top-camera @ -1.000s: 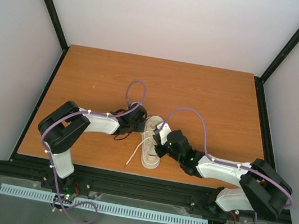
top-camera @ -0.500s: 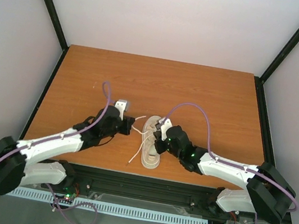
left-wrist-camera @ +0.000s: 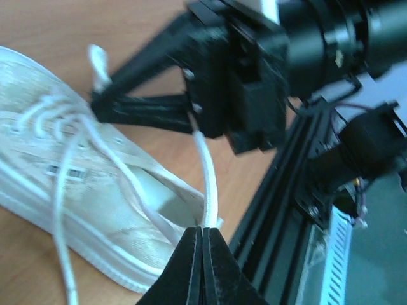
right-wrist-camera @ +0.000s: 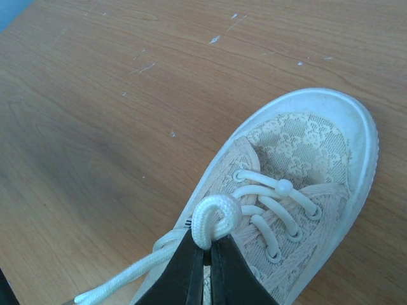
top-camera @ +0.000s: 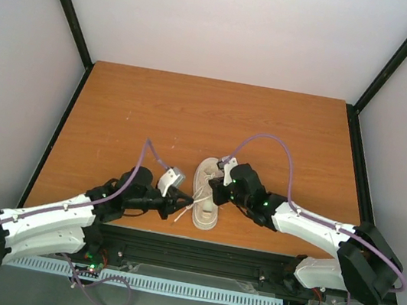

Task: Tie the shoes

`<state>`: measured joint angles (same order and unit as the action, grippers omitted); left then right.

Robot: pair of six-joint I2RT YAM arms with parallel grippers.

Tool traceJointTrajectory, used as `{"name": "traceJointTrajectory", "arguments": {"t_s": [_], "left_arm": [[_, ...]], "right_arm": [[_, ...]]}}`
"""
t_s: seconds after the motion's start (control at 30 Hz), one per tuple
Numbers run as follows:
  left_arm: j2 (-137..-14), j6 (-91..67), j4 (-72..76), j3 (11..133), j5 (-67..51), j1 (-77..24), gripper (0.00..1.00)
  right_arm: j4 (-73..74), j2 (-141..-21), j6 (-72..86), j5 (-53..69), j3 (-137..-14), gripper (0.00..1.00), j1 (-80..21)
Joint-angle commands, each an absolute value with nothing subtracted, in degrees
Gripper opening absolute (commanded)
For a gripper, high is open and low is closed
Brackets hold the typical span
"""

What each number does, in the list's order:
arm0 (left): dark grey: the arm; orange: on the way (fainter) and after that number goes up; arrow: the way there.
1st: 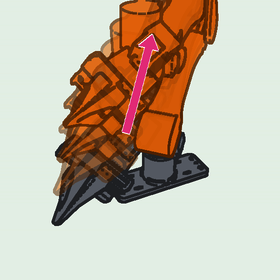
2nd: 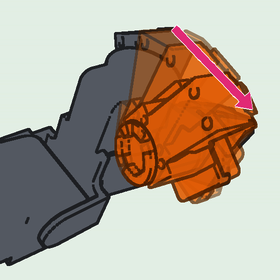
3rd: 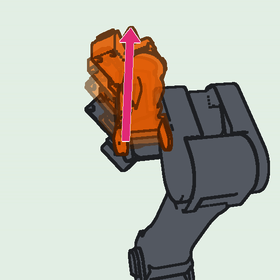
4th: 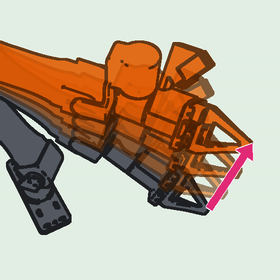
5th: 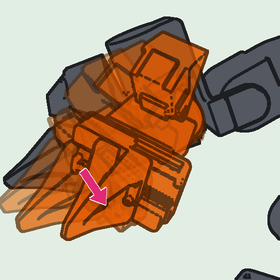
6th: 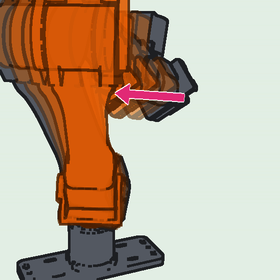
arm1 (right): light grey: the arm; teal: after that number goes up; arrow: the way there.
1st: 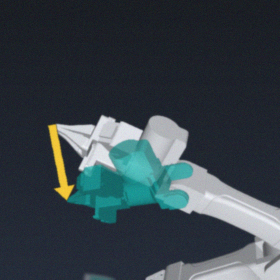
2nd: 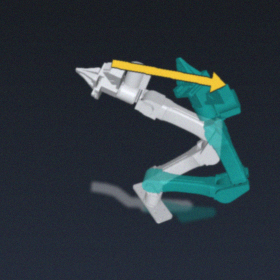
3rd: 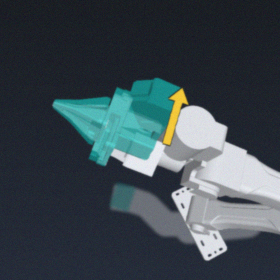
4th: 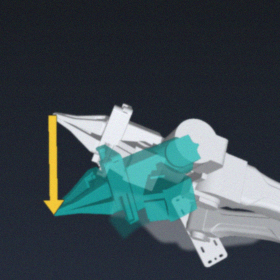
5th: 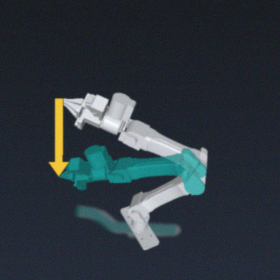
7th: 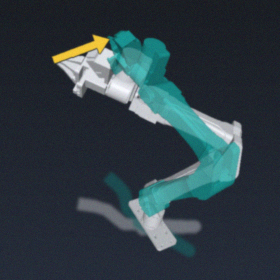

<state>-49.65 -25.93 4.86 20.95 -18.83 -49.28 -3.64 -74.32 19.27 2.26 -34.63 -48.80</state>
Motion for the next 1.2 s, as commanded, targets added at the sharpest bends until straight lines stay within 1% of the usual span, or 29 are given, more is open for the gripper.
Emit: {"name": "traceJointTrajectory", "arguments": {"t_s": [0.0, 0.07, 0.2, 0.37, 0.67, 0.8, 1.03, 1.07, 1.1, 1.17], "left_arm": [[-51.13, -20.14, 3.58, 22.64, -22.16, -53.08, 0.01], [-52.43, -18.62, 3.66, 22.87, -22.19, -54.39, 0.01], [-59.55, -16.66, 4.16, 25.49, -22.43, -56.54, 0.01], [-66.01, -14.93, 7.64, 28.97, -19.85, -59.93, 0.01], [-65.89, -14.59, 11.70, 30.57, -14.98, -60.03, 0.01], [-68.28, -15.34, 15.00, 30.73, -15.42, -60.15, 0.01], [-72.01, -15.47, 17.96, 31.33, -12.12, -61.08, 0.01], [-72.50, -15.72, 16.99, 31.56, -11.60, -61.13, 0.02], [-72.48, -16.14, 15.26, 31.77, -10.90, -61.09, 0.08], [-71.08, -17.11, 13.38, 31.43, -9.15, -61.08, 0.30]], "right_arm": [[-4.08, -74.05, 21.66, 5.61, -36.83, 0.03, -47.72], [-4.48, -74.29, 21.92, 7.04, -36.91, 0.03, -47.26], [-5.13, -74.91, 22.28, 8.44, -36.92, 0.03, -47.01], [-5.09, -75.40, 22.57, 9.08, -37.02, 0.03, -46.93], [-5.05, -75.45, 22.74, 9.28, -37.00, 0.03, -46.85], [-5.34, -76.02, 22.90, 9.35, -37.18, 0.03, -46.85], [-5.71, -76.20, 23.03, 9.12, -37.00, 0.03, -46.79], [-5.69, -76.08, 23.07, 9.22, -37.07, 0.03, -46.84], [-5.67, -75.99, 23.03, 9.27, -37.04, 0.03, -46.84], [-5.69, -75.52, 22.82, 9.32, -36.89, 0.03, -46.85]]}}
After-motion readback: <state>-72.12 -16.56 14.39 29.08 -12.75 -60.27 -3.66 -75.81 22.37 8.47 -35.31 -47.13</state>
